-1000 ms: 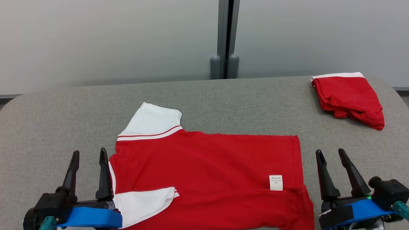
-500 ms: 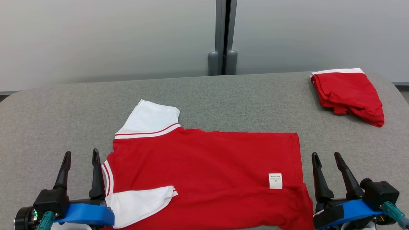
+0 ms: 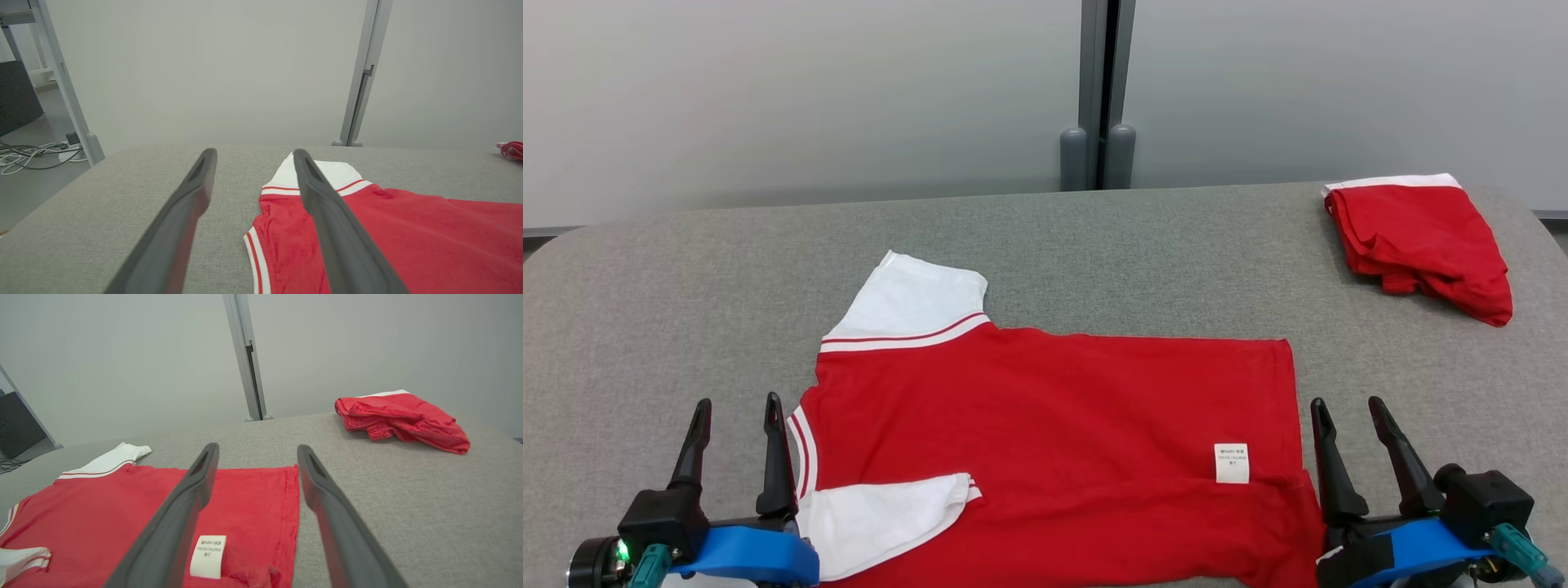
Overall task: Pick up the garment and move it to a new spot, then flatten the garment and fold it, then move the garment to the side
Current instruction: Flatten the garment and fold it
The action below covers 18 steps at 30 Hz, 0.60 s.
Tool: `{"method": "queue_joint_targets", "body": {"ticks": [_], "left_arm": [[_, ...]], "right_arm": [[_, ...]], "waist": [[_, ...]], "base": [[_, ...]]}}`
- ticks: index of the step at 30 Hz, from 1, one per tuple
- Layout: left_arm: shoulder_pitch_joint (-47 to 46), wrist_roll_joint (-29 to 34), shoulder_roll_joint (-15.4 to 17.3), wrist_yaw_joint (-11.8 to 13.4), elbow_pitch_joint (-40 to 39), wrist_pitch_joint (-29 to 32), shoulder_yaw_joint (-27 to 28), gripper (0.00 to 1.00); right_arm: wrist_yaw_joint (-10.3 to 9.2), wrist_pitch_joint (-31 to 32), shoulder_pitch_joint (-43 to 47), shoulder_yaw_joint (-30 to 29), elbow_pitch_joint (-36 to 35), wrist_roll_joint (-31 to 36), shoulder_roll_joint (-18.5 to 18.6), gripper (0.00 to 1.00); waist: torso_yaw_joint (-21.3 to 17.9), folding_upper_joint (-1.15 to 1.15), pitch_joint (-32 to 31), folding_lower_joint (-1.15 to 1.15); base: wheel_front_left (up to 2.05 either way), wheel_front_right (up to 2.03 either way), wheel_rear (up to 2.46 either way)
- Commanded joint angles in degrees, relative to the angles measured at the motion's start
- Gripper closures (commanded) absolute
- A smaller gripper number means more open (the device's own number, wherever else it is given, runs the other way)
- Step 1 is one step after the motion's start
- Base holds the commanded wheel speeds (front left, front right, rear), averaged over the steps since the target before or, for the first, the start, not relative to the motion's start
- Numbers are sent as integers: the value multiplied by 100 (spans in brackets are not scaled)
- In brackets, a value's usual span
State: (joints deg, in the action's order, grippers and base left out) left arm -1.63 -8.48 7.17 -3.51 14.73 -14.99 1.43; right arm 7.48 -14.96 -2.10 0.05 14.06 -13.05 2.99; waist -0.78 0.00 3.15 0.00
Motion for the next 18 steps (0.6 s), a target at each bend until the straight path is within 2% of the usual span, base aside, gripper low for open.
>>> {"method": "queue_joint_targets", "body": {"ticks": [1, 9, 13, 18], "left_arm": [[-112, 63, -18, -43, 37, -22, 62, 0], [-276, 135, -43, -132, 118, -22, 116, 0], [-680, 150, 105, -216, 188, -22, 100, 0], [-1589, 105, 406, -338, 493, -21, -55, 0]], "right_arm": [[3, -28, 37, 11, -18, 42, -7, 0], [3, -29, -118, 18, 24, 49, -9, 0], [3, -22, -433, 12, 102, 149, 107, 0], [3, 344, -1060, 83, 138, 265, 332, 0]], "waist": [[9, 0, -6, 0], [6, 0, 29, 0], [-4, 0, 130, 0], [-59, 0, 401, 0]], "base": [[0, 0, 0], [0, 0, 0], [0, 0, 0], [0, 0, 0]]}}
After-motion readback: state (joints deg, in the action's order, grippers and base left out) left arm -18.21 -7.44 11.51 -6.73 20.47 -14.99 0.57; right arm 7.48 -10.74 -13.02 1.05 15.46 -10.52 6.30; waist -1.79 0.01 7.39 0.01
